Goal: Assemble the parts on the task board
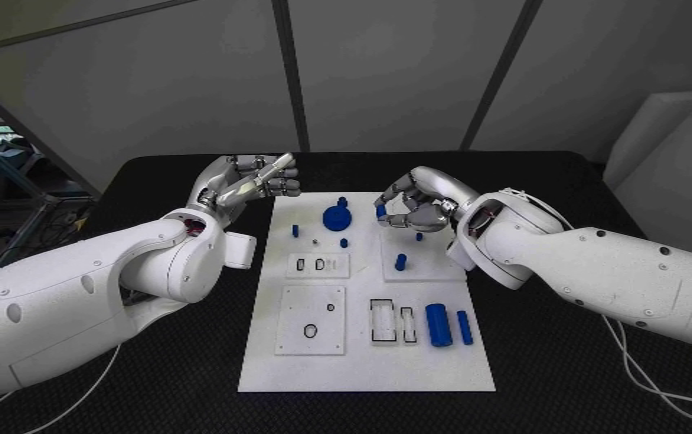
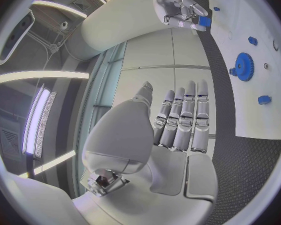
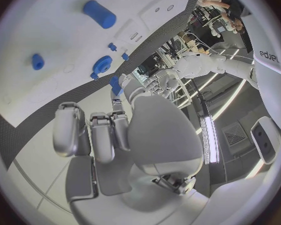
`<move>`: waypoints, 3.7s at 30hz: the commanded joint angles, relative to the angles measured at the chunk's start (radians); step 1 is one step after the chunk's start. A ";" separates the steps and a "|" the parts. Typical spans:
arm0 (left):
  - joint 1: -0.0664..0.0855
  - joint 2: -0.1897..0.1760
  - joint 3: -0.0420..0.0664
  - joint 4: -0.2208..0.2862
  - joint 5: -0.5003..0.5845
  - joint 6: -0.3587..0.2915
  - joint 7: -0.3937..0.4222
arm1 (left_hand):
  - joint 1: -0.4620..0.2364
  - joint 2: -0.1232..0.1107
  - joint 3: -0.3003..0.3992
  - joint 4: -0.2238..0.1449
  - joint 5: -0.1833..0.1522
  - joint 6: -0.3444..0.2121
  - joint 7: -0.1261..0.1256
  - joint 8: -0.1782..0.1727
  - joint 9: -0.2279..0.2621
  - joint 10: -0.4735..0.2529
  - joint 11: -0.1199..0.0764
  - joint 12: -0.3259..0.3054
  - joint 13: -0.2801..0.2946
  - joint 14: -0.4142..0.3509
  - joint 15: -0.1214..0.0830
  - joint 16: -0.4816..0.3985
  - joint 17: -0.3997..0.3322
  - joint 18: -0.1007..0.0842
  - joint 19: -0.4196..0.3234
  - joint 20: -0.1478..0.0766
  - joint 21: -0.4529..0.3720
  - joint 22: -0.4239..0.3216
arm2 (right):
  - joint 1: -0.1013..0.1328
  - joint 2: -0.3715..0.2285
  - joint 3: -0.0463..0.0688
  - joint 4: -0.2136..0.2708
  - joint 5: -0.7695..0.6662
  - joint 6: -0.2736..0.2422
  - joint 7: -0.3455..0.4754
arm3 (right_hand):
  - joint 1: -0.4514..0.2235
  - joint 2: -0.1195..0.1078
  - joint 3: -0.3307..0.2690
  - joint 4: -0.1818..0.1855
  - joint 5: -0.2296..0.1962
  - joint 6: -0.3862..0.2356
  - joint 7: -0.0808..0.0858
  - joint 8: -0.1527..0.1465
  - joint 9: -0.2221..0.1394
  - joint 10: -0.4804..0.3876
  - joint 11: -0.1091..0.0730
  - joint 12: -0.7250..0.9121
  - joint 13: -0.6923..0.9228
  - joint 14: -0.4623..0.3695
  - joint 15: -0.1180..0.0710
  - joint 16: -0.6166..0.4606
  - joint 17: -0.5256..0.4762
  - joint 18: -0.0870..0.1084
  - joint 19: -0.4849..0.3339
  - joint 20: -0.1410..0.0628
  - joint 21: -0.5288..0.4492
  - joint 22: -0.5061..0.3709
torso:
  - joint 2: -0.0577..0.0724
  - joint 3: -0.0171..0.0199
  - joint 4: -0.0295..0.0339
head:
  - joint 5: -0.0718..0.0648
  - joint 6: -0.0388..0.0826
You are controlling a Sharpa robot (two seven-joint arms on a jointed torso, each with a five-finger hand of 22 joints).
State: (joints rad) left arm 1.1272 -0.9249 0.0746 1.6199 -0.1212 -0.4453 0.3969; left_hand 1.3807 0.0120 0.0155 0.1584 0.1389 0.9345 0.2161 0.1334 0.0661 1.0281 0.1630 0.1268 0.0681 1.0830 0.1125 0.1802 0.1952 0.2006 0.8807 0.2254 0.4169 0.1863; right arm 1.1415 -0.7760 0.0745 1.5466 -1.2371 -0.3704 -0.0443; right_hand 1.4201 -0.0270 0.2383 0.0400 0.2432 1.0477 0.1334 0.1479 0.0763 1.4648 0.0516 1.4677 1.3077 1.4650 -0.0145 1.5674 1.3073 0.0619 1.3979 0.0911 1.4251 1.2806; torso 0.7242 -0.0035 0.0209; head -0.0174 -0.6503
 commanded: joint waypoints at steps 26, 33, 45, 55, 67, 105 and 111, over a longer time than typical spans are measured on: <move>0.002 0.018 0.001 -0.009 -0.006 0.014 -0.002 | 0.003 0.004 0.000 -0.006 -0.002 0.005 0.000 -0.005 0.000 0.008 0.002 -0.007 0.001 0.003 0.007 -0.008 0.002 -0.019 -0.003 0.003 0.004 0.001 | -0.037 0.210 -0.056 -0.029 -0.201 0.089 -0.248 | -0.010 0.007 0.012 0.000 0.003 0.008 -0.002 0.000 -0.001 0.031 -0.004 -0.003 0.160 0.105 -0.007 0.002 0.259 0.000 -0.002 -0.002 0.001 -0.009 | 0.002 0.0020 -0.0013 | 0.049 -0.029; 0.002 0.020 0.001 -0.010 -0.006 0.015 -0.002 | 0.003 0.004 0.000 -0.006 -0.002 0.005 0.000 -0.005 0.000 0.008 0.002 -0.007 0.001 0.003 0.007 -0.008 0.002 -0.019 -0.003 0.003 0.004 0.001 | -0.047 0.225 -0.056 -0.043 -0.215 0.091 -0.254 | -0.012 0.006 0.012 0.000 0.003 0.008 -0.002 -0.001 -0.001 0.031 -0.004 -0.003 0.159 0.105 -0.007 0.001 0.258 0.000 -0.003 -0.002 0.000 -0.010 | 0.003 0.0022 -0.0003 | 0.046 -0.032; 0.002 0.021 0.001 -0.011 -0.006 0.016 -0.003 | 0.003 0.004 0.000 -0.006 -0.002 0.005 0.000 -0.005 0.000 0.008 0.002 -0.007 0.001 0.003 0.007 -0.008 0.002 -0.019 -0.003 0.003 0.004 0.001 | -0.056 0.240 -0.057 -0.061 -0.218 0.099 -0.254 | -0.019 0.002 0.013 0.001 0.003 0.007 -0.001 -0.003 -0.001 0.031 -0.003 -0.003 0.160 0.104 -0.006 0.001 0.257 0.001 -0.004 -0.002 -0.001 -0.012 | 0.002 0.0016 -0.0008 | 0.050 -0.038; 0.002 0.020 0.001 -0.011 -0.006 0.016 -0.004 | 0.003 0.004 0.000 -0.006 -0.002 0.005 0.000 -0.005 0.000 0.008 0.002 -0.007 0.001 0.003 0.007 -0.008 0.002 -0.019 -0.003 0.003 0.004 0.001 | -0.059 0.243 -0.057 -0.063 -0.232 0.133 -0.261 | -0.027 -0.007 0.013 0.001 0.003 0.001 0.001 -0.008 -0.004 0.028 -0.002 -0.007 0.156 0.104 -0.005 0.001 0.256 0.001 -0.006 -0.002 -0.003 -0.015 | 0.002 0.0015 -0.0007 | 0.050 -0.043; 0.002 0.019 0.001 -0.012 -0.006 0.017 -0.003 | 0.003 0.004 0.000 -0.007 -0.002 0.006 0.000 -0.006 0.000 0.008 0.002 -0.007 0.001 0.003 0.007 -0.008 0.002 -0.019 -0.003 0.003 0.004 0.001 | -0.059 0.238 -0.057 -0.055 -0.260 0.166 -0.265 | -0.035 -0.019 0.014 -0.002 0.004 -0.004 0.004 -0.013 -0.005 0.025 0.000 -0.010 0.153 0.104 -0.003 0.000 0.255 0.002 -0.007 0.000 -0.005 -0.017 | 0.001 0.0019 -0.0013 | 0.051 -0.044; 0.002 0.019 0.001 -0.014 -0.015 0.019 -0.019 | 0.004 0.005 -0.001 -0.009 -0.002 0.006 0.001 -0.008 0.000 0.009 0.003 -0.011 0.001 0.006 0.006 -0.011 0.005 -0.019 -0.003 0.003 0.005 0.001 | -0.060 0.231 -0.057 -0.048 -0.265 0.065 -0.229 | -0.130 -0.106 -0.072 0.037 -0.026 -0.173 0.048 -0.082 -0.010 -0.043 0.042 -0.092 0.071 0.102 0.032 -0.003 0.249 0.007 -0.023 0.033 -0.022 -0.041 | 0.001 0.0021 -0.0011 | 0.048 -0.038; 0.002 0.012 0.001 -0.018 -0.104 0.022 -0.086 | -0.004 0.003 -0.013 -0.010 -0.002 0.039 -0.017 -0.009 0.002 0.090 -0.026 0.009 0.018 0.144 -0.035 0.056 0.062 -0.016 0.100 -0.035 0.079 0.036 | -0.061 0.178 -0.056 -0.005 -0.196 -0.044 -0.041 | -0.098 -0.112 -0.131 0.066 0.015 -0.216 0.058 -0.080 -0.010 -0.058 0.051 -0.105 0.054 0.102 0.040 -0.004 0.247 0.012 -0.040 0.041 -0.038 -0.066 | -0.002 0.0032 -0.0013 | 0.052 -0.035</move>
State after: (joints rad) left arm 1.1275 -0.9107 0.0747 1.6026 -0.1539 -0.4384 0.3602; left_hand 1.3806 0.0120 0.0055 0.1484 0.1389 0.9685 0.1981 0.1285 0.0666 1.1120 0.1394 0.1337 0.0837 1.2141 0.0823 0.2292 0.2518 0.1411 0.9692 0.1946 0.4883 0.2184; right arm 1.0787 -0.5928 0.0172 1.5317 -1.4816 -0.3200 -0.2179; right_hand 1.3128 -0.1400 0.1119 0.1048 0.2541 0.8344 0.1923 0.0686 0.0658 1.4119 0.1030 1.3657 1.3077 1.4678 0.0188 1.5672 1.3076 0.0619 1.3599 0.1290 1.3920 1.2162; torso 0.7239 -0.0009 0.0201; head 0.0330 -0.6865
